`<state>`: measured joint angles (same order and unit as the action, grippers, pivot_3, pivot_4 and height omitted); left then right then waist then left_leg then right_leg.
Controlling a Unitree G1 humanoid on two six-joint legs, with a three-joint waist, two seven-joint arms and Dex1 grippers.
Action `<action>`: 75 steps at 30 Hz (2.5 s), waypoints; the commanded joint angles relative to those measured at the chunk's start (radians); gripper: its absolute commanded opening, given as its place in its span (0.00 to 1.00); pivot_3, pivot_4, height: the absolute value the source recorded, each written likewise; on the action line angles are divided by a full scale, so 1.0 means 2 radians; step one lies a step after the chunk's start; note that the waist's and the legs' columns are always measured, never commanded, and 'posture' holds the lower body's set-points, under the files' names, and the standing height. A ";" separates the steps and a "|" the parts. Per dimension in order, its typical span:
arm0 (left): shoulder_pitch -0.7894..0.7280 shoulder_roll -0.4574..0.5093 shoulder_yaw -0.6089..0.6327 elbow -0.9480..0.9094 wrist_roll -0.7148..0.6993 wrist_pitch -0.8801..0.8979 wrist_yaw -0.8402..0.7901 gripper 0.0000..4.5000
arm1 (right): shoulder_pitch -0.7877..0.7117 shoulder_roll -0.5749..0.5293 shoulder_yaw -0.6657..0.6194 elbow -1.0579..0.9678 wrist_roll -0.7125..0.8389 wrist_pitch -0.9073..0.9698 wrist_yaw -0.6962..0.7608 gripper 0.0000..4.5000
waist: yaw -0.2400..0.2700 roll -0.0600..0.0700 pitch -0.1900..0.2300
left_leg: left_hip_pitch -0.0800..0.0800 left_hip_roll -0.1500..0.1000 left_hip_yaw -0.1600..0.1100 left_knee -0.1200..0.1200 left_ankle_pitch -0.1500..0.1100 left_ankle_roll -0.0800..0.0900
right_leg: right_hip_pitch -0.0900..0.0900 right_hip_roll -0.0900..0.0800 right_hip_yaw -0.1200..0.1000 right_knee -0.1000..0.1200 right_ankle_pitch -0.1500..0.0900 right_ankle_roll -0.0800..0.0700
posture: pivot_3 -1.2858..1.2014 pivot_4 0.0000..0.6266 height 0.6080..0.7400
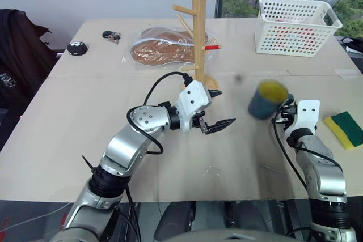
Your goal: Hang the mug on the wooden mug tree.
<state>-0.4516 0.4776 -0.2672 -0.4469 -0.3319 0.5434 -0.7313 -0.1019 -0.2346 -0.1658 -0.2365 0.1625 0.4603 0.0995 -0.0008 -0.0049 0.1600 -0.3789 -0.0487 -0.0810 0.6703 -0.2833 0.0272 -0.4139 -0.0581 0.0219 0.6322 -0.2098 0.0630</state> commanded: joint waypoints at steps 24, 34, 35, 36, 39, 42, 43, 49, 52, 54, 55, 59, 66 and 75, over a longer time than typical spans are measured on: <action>0.237 -0.172 0.129 0.010 -0.051 -0.349 0.044 0.97 | -0.461 -0.240 0.200 0.179 -0.016 -0.059 0.476 0.01 | -0.002 -0.001 0.000 | -0.001 0.000 0.000 0.000 0.000 0.001 | 0.000 -0.002 -0.001 -0.002 0.000 0.000 | 0.52 0.24 1.00; 0.248 -0.184 0.128 0.019 -0.046 -0.389 0.065 0.97 | -0.555 -0.192 0.235 0.296 -0.070 -0.112 0.515 0.01 | -0.005 0.000 0.000 | -0.003 0.000 0.000 -0.001 -0.001 0.001 | -0.003 -0.004 -0.001 -0.003 0.000 0.000 | 0.52 0.24 1.00; 0.249 -0.184 0.127 0.019 -0.046 -0.391 0.066 0.97 | -0.559 -0.188 0.235 0.301 -0.072 -0.115 0.516 0.01 | -0.005 0.000 0.000 | -0.003 0.000 0.000 -0.001 -0.001 0.001 | -0.003 -0.004 -0.001 -0.003 0.000 0.000 | 0.52 0.24 1.00; 0.249 -0.184 0.126 0.019 -0.045 -0.392 0.067 0.97 | -0.563 -0.185 0.234 0.307 -0.075 -0.118 0.517 0.01 | -0.005 0.000 0.000 | -0.003 0.000 0.000 -0.001 -0.001 0.001 | -0.003 -0.004 -0.001 -0.003 0.000 0.000 | 0.52 0.24 1.00; 0.249 -0.186 0.125 0.021 -0.045 -0.397 0.069 0.97 | -0.574 -0.175 0.234 0.319 -0.082 -0.127 0.524 0.01 | -0.005 0.000 0.000 | -0.003 0.000 0.000 -0.001 -0.001 0.001 | -0.003 -0.005 -0.001 -0.002 0.000 0.000 | 0.52 0.24 1.00; 0.243 -0.186 0.126 0.028 -0.047 -0.401 0.071 0.97 | -0.582 -0.165 0.234 0.326 -0.087 -0.136 0.529 0.01 | -0.005 0.000 0.000 | -0.003 -0.001 0.000 -0.001 -0.001 0.001 | -0.003 -0.004 -0.001 -0.002 0.000 0.000 | 0.52 0.24 1.00; 0.241 -0.185 0.127 0.029 -0.047 -0.402 0.071 0.97 | -0.584 -0.162 0.233 0.328 -0.089 -0.138 0.528 0.01 | -0.005 0.000 0.000 | -0.003 -0.001 0.000 -0.001 -0.001 0.001 | -0.003 -0.004 -0.001 -0.002 0.000 0.000 | 0.52 0.24 1.00; 0.235 -0.183 0.126 0.035 -0.046 -0.394 0.078 0.97 | -0.593 -0.155 0.223 0.347 -0.105 -0.149 0.507 0.30 | -0.005 0.000 0.000 | -0.004 -0.001 0.000 -0.001 -0.001 0.001 | -0.004 -0.004 -0.001 -0.002 0.000 0.000 | 0.52 0.24 1.00; 0.237 -0.179 0.122 0.030 -0.052 -0.375 0.082 0.97 | -0.591 -0.159 0.210 0.343 -0.102 -0.140 0.494 0.57 | -0.005 0.000 0.001 | -0.004 -0.001 0.000 -0.001 -0.001 0.001 | -0.004 -0.004 -0.001 -0.002 0.000 0.000 | 0.52 0.24 1.00; 0.241 -0.173 0.120 0.025 -0.052 -0.362 0.084 0.97 | -0.586 -0.162 0.196 0.335 -0.096 -0.125 0.485 0.77 | -0.005 0.000 0.001 | -0.004 -0.001 0.000 -0.001 -0.001 0.001 | -0.004 -0.004 -0.001 -0.002 0.000 0.000 | 0.52 0.24 1.00; 0.243 -0.169 0.120 0.023 -0.054 -0.352 0.086 0.97 | -0.582 -0.165 0.188 0.328 -0.091 -0.112 0.483 0.88 | -0.005 0.000 0.001 | -0.004 -0.001 0.000 -0.001 -0.001 0.001 | -0.004 -0.004 -0.001 -0.002 0.000 0.000 | 0.52 0.24 1.00; 0.250 -0.150 0.123 0.018 -0.057 -0.312 0.094 0.97 | -0.554 -0.180 0.147 0.278 -0.061 -0.045 0.473 0.99 | -0.004 0.000 0.001 | -0.004 -0.001 0.000 -0.001 -0.001 0.001 | -0.004 -0.004 -0.001 -0.002 0.000 0.000 | 0.52 0.24 1.00; 0.281 -0.087 0.119 -0.005 -0.030 -0.213 0.111 0.97 | -0.312 -0.191 0.028 0.055 0.066 0.060 0.461 0.99 | 0.002 0.000 0.000 | -0.005 -0.001 -0.001 -0.001 -0.001 0.001 | -0.004 -0.005 -0.002 -0.002 0.000 0.000 | 0.52 0.24 1.00; 0.311 -0.034 0.112 -0.013 -0.024 -0.155 0.093 0.97 | 0.049 -0.128 -0.021 -0.015 0.078 -0.051 0.395 0.99 | 0.007 0.001 0.000 | -0.002 -0.001 0.000 -0.001 -0.001 0.001 | -0.002 -0.005 -0.002 -0.001 0.000 0.000 | 0.52 0.24 1.00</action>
<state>0.1673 0.4031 -0.0440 -0.4340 -0.3772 0.2248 -0.5412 -0.0171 -0.4932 -0.1754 -0.2467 0.3224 0.4418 0.9053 0.0135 -0.0031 0.1604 -0.3819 -0.0502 -0.0816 0.6688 -0.2868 0.0326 -0.4158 -0.0665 0.0187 0.6296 -0.2093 0.0625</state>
